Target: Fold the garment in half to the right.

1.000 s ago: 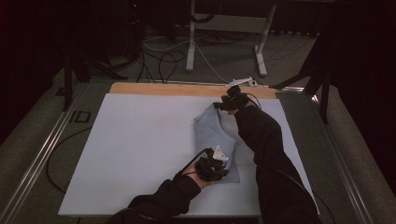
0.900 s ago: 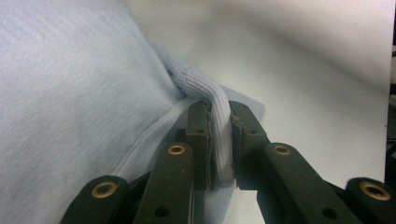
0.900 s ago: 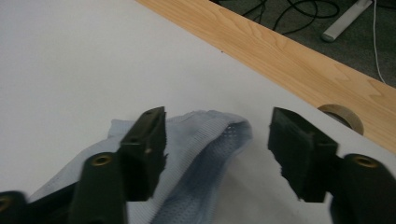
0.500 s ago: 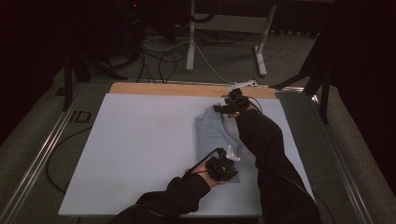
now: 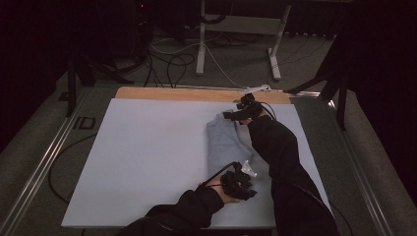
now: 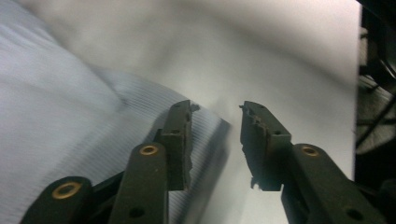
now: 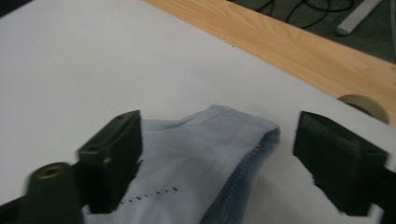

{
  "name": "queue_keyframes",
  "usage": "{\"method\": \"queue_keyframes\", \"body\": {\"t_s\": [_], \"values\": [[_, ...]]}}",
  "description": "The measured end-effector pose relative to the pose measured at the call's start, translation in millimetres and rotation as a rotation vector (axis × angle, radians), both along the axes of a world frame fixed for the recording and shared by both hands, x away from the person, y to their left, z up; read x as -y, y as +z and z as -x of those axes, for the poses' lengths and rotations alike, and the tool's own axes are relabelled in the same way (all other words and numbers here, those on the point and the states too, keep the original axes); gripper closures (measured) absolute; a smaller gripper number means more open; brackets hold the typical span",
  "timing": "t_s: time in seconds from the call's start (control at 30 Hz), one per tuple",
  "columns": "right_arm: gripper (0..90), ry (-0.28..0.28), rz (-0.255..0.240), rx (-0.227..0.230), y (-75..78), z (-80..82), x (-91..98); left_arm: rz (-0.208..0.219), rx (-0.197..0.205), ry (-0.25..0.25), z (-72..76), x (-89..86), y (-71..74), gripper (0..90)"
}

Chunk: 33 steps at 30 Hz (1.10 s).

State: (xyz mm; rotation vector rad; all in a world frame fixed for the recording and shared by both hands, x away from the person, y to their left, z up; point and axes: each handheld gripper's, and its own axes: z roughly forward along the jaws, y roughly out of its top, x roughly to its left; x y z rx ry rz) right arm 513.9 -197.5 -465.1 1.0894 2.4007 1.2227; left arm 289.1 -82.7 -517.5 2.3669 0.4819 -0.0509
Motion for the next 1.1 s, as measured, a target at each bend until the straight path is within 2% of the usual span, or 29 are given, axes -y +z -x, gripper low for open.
{"method": "queue_keyframes", "body": {"t_s": [0.1,0.2,0.3,0.37,0.43,0.5,0.57,0.67,0.7,0.73,0.77,0.9,0.93,0.97,1.03,1.1], "values": [[13.5,-0.001,0.006,0.004,-0.1,-0.3,0.4,0.006,-0.012,-0.022,4.1,-0.6,0.6,62.1],[13.7,-0.021,-0.004,0.020,1.7,-0.4,1.4,0.012,-0.045,-0.052,7.6,-3.7,-0.2,61.0],[13.5,-0.035,0.006,0.050,3.6,-0.4,2.2,0.039,-0.038,-0.070,13.9,-8.6,2.3,55.3],[13.6,-0.034,0.006,0.058,4.4,-0.2,3.0,0.063,-0.016,-0.071,17.7,-13.7,8.3,49.7],[13.4,-0.038,0.009,0.071,4.0,0.2,3.3,0.110,0.010,-0.081,19.7,-20.4,16.2,45.7],[13.1,-0.049,0.029,0.096,3.6,0.5,3.1,0.143,0.038,-0.073,19.2,-27.5,24.1,40.6],[12.9,-0.045,0.016,0.087,2.4,-0.3,3.5,0.171,0.056,-0.055,16.9,-35.4,30.8,36.6],[12.8,-0.036,0.031,0.076,0.7,-1.1,1.6,0.228,0.071,-0.022,10.7,-49.2,39.8,28.3],[12.8,-0.035,0.031,0.071,-0.1,-1.2,0.4,0.236,0.078,-0.033,9.1,-53.0,41.1,26.9],[12.8,-0.032,0.028,0.067,-0.6,-1.4,0.0,0.247,0.089,-0.045,7.7,-57.2,42.6,21.5],[12.8,-0.026,0.024,0.061,-1.2,-1.7,-0.7,0.250,0.101,-0.035,6.8,-60.4,44.5,17.1],[12.7,-0.017,0.035,0.055,-3.9,-1.6,-5.8,0.273,0.144,-0.024,1.2,-74.9,47.8,11.7],[12.7,-0.017,0.035,0.055,-3.9,-1.6,-5.8,0.273,0.144,-0.024,1.2,-74.9,47.8,9.0],[12.4,-0.027,0.035,0.042,-6.5,-2.0,-7.2,0.292,0.150,-0.014,-1.0,-82.7,48.6,7.2],[12.1,-0.028,0.032,0.035,-7.2,-2.3,-7.3,0.290,0.149,-0.012,-2.4,-86.8,49.1,6.4],[9.9,-0.032,0.030,0.006,-10.5,-3.9,-7.6,0.285,0.163,0.019,-6.1,-99.8,49.7,2.2]]}}
